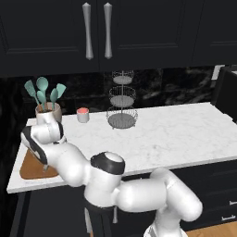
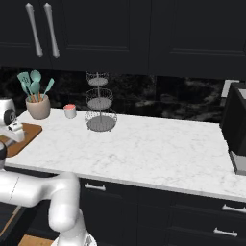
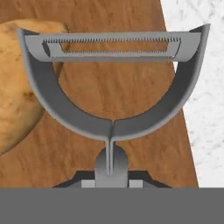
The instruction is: Place the appropriate cutting tool for cutting the potato skin on the cutting board.
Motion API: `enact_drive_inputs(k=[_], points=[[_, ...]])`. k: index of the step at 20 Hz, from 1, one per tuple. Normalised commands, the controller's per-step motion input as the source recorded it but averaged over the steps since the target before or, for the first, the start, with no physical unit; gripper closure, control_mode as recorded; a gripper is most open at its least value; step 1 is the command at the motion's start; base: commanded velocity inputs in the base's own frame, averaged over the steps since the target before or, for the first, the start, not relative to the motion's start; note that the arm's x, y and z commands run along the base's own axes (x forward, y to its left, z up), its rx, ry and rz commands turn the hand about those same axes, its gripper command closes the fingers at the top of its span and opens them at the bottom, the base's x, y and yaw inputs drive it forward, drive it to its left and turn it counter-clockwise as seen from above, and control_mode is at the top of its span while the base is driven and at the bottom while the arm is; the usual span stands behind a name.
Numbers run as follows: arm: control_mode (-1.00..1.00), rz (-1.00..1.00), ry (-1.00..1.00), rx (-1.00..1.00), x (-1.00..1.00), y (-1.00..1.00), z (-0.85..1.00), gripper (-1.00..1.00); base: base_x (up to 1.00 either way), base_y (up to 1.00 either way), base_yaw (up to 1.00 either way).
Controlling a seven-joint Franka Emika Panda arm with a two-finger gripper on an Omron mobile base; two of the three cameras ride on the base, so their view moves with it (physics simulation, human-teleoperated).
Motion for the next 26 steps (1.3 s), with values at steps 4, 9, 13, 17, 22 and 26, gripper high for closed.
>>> enact_drive_inputs(k=[4,9,13,17,22,26], points=[[-1.00,0.00,0.05,-0.01,-0.02,0.03,-0.60,-1.00,0.00,0.00,0.00],[-1.00,0.00,-0.01,0.00,-0.34,-0.27,-0.03,-1.00,0.00,0.00,0.00],[-1.00,0.00,-0.08,0.03,-0.60,-0.84,0.51,-1.00,0.00,0.00,0.00],[-1.00,0.00,-0.12,0.05,-0.53,-0.78,0.42,-1.00,0.00,0.00,0.00],[-1.00,-0.01,-0.11,0.08,-0.48,-0.76,0.13,-1.00,0.00,0.00,0.00],[-1.00,-0.05,-0.06,0.15,-0.52,-0.94,0.00,-1.00,0.00,0.00,0.00]])
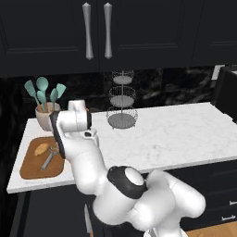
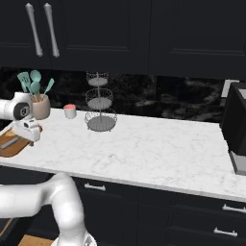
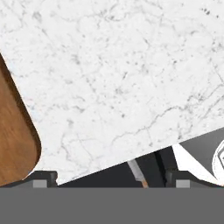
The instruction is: Place the appropriate cutting tool for cutting the potato skin on the cutting board.
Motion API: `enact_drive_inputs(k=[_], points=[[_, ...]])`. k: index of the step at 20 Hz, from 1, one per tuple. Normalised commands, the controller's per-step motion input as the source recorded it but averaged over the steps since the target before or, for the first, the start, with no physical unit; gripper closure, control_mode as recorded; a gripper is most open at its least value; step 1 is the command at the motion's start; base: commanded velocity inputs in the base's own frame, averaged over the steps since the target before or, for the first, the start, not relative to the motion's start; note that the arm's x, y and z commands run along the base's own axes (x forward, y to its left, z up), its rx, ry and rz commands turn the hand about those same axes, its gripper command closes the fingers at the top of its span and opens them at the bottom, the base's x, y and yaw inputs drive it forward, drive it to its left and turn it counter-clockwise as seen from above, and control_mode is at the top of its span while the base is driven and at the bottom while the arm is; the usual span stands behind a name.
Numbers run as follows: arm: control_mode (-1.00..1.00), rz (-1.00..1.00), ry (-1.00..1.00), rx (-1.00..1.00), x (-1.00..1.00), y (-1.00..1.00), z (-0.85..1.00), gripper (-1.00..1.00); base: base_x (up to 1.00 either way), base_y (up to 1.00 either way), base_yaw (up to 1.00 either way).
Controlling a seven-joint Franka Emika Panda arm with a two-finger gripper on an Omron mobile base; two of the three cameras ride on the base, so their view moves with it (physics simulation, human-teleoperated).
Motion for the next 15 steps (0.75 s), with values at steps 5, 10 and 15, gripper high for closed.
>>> enact_drive_inputs(k=[5,10,15], points=[[-1.00,-0.07,-0.01,0.18,-0.50,-1.00,0.00,-1.00,0.00,0.00,0.00],[-1.00,-0.06,0.00,0.21,-0.50,-1.00,0.00,-1.00,0.00,0.00,0.00],[-1.00,-0.05,0.00,0.22,-0.49,-1.00,0.00,-1.00,0.00,0.00,0.00]])
